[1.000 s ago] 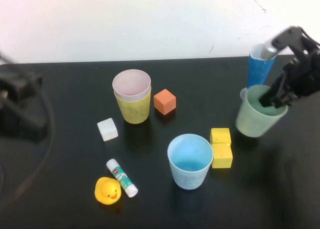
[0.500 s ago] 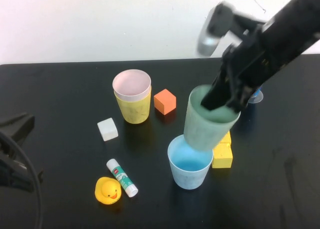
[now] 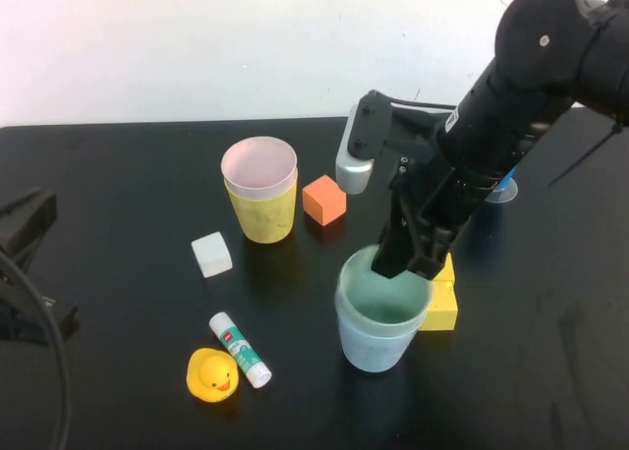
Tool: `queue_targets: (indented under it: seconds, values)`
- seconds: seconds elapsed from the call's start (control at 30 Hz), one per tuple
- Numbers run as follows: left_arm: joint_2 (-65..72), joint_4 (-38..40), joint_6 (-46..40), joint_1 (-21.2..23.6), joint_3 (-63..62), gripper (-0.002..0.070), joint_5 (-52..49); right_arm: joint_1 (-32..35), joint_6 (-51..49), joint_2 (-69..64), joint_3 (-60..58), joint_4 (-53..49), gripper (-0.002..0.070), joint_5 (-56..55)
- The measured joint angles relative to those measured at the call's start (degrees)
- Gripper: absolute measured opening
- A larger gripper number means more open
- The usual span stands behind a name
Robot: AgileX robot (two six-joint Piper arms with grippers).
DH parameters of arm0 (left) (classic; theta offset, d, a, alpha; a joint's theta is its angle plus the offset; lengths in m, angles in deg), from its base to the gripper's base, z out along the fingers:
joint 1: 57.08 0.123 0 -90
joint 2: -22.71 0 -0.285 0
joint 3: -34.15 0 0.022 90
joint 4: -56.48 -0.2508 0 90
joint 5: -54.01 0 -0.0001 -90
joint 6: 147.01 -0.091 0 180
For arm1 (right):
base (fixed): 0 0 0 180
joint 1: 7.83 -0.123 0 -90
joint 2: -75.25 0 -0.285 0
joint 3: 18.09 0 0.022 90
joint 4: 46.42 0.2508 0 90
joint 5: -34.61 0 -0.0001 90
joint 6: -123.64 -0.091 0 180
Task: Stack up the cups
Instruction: Place the green cup on the blue cup, then pick up the blue cup
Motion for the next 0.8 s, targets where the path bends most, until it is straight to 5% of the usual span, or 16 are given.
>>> queue_targets:
  seconds: [0.2, 0.33, 0.43, 0.6, 0.8]
  values:
    - [0.0, 0.0, 0.0, 0.0, 0.0, 0.0002, 0.0, 0.0, 0.3, -1.0, 0.0, -0.1, 0.0356, -0.3]
    - [0.0, 0.0, 0.0, 0.0, 0.0, 0.0002, 0.0, 0.0, 0.4, -3.4, 0.0, -0.2, 0.0393, -0.9]
    - [0.0, 0.0, 0.2, 0.0, 0.0, 0.0002, -0.6, 0.0, 0.5, -6.1, 0.0, 0.1, 0.0359, -0.9]
    - [0.0, 1.1, 4.1, 0.0, 0.0, 0.0002, -4.5, 0.0, 1.3, -8.9, 0.6, 2.9, 0.0093, 0.3]
    - [0.3, 1.2, 10.9, 0.0, 0.0, 0.0002, -14.5, -0.2, 0.4, -9.6, 12.0, 3.0, 0.0091, 3.7]
